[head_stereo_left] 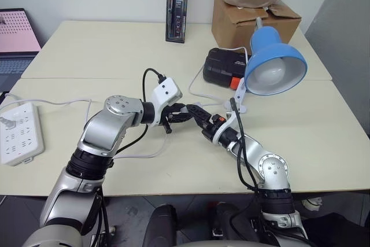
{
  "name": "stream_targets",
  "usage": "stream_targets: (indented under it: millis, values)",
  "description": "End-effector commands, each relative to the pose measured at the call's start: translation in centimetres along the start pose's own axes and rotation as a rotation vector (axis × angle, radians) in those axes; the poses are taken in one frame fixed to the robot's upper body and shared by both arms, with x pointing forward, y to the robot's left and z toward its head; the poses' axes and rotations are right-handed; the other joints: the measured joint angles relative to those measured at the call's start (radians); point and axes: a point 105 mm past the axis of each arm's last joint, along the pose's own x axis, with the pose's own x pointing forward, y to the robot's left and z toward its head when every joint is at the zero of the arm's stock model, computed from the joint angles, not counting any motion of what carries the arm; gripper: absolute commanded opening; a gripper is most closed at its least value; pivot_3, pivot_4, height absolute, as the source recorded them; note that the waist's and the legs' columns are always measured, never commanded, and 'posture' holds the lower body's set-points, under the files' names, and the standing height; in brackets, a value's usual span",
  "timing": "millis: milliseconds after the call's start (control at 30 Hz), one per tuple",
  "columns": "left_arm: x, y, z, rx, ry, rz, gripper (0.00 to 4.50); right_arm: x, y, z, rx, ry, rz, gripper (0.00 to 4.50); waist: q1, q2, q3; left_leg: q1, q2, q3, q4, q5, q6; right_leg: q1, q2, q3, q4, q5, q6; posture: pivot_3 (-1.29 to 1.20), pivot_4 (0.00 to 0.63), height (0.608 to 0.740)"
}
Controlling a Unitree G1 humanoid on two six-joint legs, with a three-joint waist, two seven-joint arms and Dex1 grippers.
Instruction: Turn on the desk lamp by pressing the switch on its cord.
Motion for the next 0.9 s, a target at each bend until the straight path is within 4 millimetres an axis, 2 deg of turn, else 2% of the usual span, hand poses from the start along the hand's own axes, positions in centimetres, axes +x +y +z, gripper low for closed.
stream_targets:
  millis: [33, 733, 900]
  values:
    - [-0.36, -0.13, 1.08, 0.048, -0.027, 0.008, 1.12, 0.55, 1.69, 0.03, 0.028, -0.021, 0.072, 3.76, 0.0, 0.0, 0.0, 0.0, 0.0, 0.0, 0.0, 0.0, 0.0, 0.0, 0.0, 0.0, 0.0, 0.0, 0.0, 0.0, 0.15, 0.74]
    - [-0.4, -0.29, 0.93, 0.052, -0.027, 0.007, 1.12, 0.54, 1.19, -0.05, 0.059, -0.025, 0.051, 3.76, 0.0, 0.0, 0.0, 0.0, 0.0, 0.0, 0.0, 0.0, 0.0, 0.0, 0.0, 0.0, 0.0, 0.0, 0.0, 0.0, 0.15, 0.74]
    - [-0.36, -0.38, 0.96, 0.055, -0.029, 0.002, 1.12, 0.59, 0.96, -0.12, 0.063, -0.02, 0.039, 2.81, 0.0, 0.0, 0.0, 0.0, 0.0, 0.0, 0.0, 0.0, 0.0, 0.0, 0.0, 0.0, 0.0, 0.0, 0.0, 0.0, 0.15, 0.74]
